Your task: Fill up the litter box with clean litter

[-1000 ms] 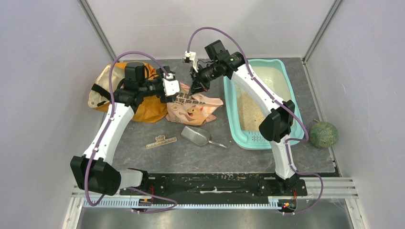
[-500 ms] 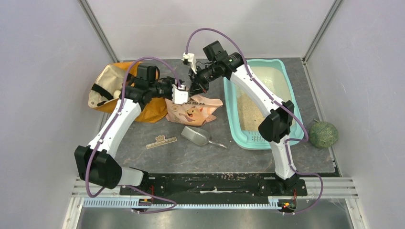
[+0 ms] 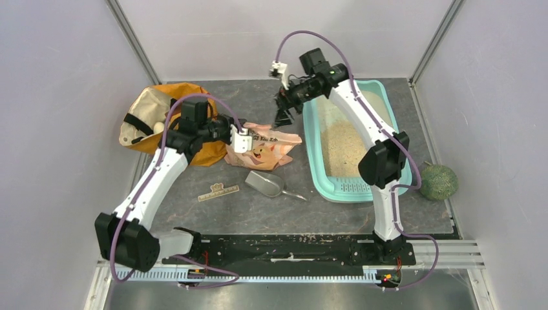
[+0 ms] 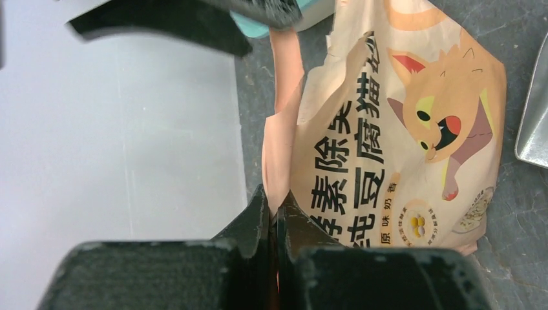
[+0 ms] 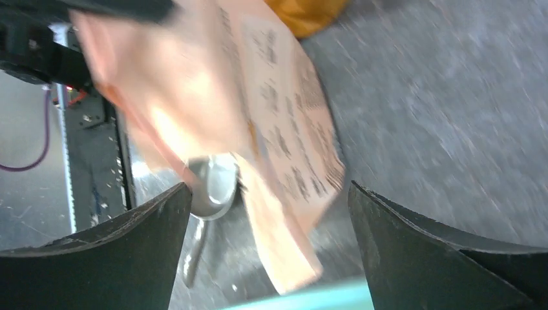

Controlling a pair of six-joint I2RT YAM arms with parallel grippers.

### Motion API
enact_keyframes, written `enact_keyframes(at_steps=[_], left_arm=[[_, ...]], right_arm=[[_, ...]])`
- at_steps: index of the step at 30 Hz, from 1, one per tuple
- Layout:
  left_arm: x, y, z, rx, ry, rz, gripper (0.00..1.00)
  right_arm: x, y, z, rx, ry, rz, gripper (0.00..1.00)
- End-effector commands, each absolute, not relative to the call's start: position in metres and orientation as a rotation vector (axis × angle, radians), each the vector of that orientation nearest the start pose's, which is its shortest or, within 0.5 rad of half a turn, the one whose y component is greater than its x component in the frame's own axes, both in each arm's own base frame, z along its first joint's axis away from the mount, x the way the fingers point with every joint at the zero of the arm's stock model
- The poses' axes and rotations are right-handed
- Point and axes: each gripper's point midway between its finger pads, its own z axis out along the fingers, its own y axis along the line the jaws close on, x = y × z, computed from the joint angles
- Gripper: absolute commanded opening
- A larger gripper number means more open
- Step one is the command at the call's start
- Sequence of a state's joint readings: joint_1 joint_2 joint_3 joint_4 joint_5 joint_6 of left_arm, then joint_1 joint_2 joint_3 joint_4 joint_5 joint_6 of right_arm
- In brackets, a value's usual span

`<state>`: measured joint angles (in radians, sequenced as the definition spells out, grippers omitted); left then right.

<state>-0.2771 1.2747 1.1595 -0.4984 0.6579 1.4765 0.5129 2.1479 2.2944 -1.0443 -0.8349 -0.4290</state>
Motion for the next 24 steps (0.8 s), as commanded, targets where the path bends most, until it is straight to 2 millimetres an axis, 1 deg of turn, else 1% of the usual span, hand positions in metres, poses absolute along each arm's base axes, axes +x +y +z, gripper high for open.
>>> enact_keyframes(at_steps=[1,3,6,11,14,16,17,18,21,24], left_arm=[[0.344,-0.182,0.283,1.670,0.896,0.081,0.02],[0.345,-0.180,0.283,1.641,0.899,0.098,0.02],[0.346,-0.177,0.282,1.630,0.918,0.113,0.02],[0.345,-0.174,0.277,1.623,0.933,0.128,0.02],[0.349,-0.173,0.275,1.614,0.942,0.138,0.02],[0.352,-0.173,0.276,1.604,0.944,0.144,0.02],[0.354,-0.173,0.278,1.595,0.944,0.150,0.02],[0.355,-0.173,0.278,1.589,0.948,0.151,0.02],[0.359,-0.172,0.280,1.575,0.953,0.162,0.02],[0.360,-0.171,0.279,1.575,0.956,0.170,0.02]], right_arm=[[0.376,0.306,0.230,-1.417,1.943,0.985,0.97],[0.377,0.307,0.215,-1.440,1.958,0.998,0.97],[0.380,0.310,0.202,-1.454,1.968,1.017,0.97],[0.377,0.315,0.179,-1.492,1.962,1.092,0.97],[0.370,0.315,0.170,-1.528,1.965,1.144,0.96],[0.363,0.313,0.167,-1.552,1.964,1.177,0.92],[0.359,0.312,0.166,-1.553,1.971,1.197,0.90],[0.355,0.313,0.166,-1.556,1.969,1.221,0.85],[0.345,0.313,0.166,-1.567,1.975,1.268,0.69],[0.343,0.312,0.170,-1.567,1.971,1.268,0.49]])
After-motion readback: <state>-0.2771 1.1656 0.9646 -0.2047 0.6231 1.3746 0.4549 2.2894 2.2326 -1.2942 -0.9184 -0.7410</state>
